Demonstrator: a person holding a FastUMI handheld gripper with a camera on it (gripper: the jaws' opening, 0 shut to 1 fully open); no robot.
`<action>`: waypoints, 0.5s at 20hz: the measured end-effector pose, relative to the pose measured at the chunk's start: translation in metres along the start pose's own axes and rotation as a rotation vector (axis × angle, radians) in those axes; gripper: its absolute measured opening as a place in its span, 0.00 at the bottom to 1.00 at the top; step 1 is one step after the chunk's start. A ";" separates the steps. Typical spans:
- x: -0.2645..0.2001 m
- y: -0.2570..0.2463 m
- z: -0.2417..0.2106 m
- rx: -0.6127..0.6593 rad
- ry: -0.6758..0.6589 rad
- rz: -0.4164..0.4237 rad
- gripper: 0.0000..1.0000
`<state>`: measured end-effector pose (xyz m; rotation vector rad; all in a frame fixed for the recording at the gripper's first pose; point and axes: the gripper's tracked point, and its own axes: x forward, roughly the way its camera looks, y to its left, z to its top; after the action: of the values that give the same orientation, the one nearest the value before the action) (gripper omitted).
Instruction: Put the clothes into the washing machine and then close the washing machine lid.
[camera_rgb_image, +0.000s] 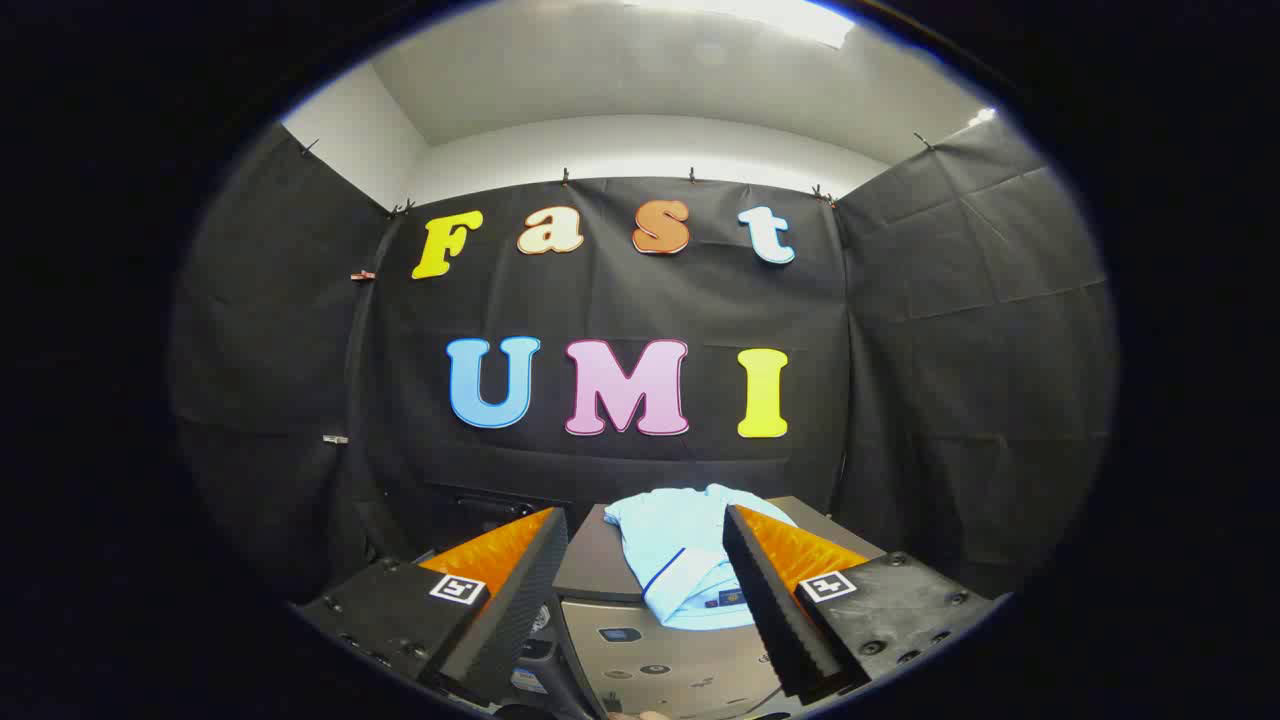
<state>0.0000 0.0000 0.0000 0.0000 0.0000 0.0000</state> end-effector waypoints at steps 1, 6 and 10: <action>0.000 0.000 0.000 0.001 0.000 -0.001 0.98; 0.001 -0.001 -0.001 0.005 0.002 0.000 0.98; 0.003 0.002 -0.001 0.004 0.002 0.013 0.98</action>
<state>0.0029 0.0020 -0.0013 0.0042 0.0023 0.0133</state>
